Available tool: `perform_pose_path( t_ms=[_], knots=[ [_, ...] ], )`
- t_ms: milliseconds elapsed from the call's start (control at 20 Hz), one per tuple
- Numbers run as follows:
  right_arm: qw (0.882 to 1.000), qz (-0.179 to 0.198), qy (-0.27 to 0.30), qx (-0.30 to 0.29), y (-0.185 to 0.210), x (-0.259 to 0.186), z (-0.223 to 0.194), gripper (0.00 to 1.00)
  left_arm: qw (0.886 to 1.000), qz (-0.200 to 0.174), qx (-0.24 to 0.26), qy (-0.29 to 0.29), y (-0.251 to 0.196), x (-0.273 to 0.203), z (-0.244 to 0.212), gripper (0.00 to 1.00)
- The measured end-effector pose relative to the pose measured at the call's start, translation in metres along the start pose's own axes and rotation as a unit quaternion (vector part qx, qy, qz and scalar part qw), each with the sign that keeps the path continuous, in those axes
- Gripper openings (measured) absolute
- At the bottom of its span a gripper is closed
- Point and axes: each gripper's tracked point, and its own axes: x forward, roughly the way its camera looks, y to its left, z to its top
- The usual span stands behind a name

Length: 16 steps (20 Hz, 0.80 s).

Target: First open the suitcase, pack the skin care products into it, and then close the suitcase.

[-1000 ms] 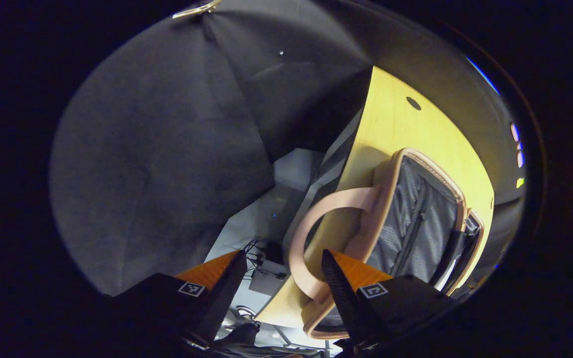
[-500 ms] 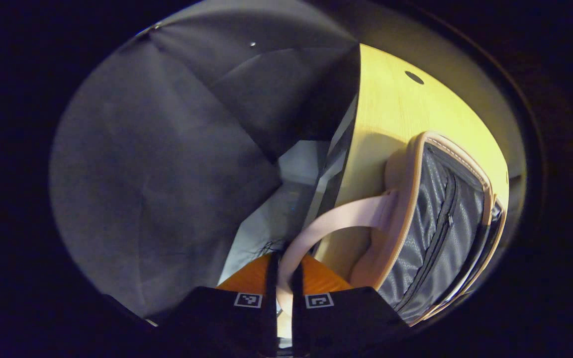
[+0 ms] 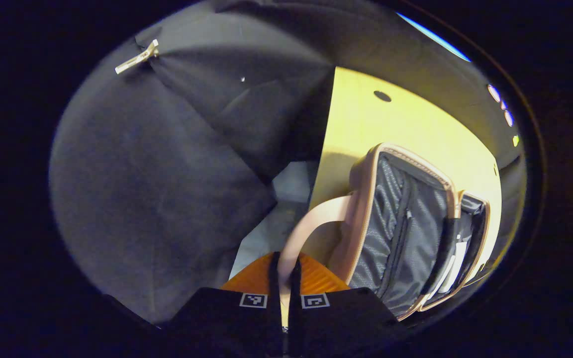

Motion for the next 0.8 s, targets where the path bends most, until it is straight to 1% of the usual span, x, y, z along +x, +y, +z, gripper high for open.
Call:
perform_pose_path(
  t_ms=[50, 200, 350, 450, 550, 750, 800],
  knots=[
    [1.000, 0.003, -0.001, -0.002, 0.000, -0.001, 0.001, 0.89, 1.000, -0.009, -0.003, -0.015, -0.005, -0.015, 0.005, 0.10],
    [1.000, 0.010, -0.005, -0.008, -0.001, -0.004, 0.000, 0.89, 0.997, -0.053, -0.014, -0.056, -0.031, -0.065, 0.019, 0.10],
    [1.000, 0.020, -0.011, -0.012, 0.001, -0.010, 0.001, 0.89, 0.991, -0.094, -0.003, -0.099, -0.067, -0.113, 0.028, 0.09],
    [0.999, 0.027, -0.014, -0.018, 0.000, -0.014, 0.001, 0.89, 0.984, -0.126, 0.002, -0.124, -0.095, -0.145, 0.032, 0.08],
    [0.999, 0.034, -0.019, -0.024, -0.003, -0.019, 0.003, 0.89, 0.979, -0.146, 0.011, -0.143, -0.124, -0.171, 0.033, 0.09],
    [0.999, 0.044, -0.015, -0.028, -0.014, -0.035, 0.001, 0.89, 0.971, -0.168, 0.038, -0.167, -0.179, -0.207, 0.026, 0.08],
    [0.998, 0.047, -0.018, -0.029, -0.017, -0.043, 0.001, 0.89, 0.968, -0.179, 0.042, -0.169, -0.197, -0.215, 0.025, 0.12]
  ],
)
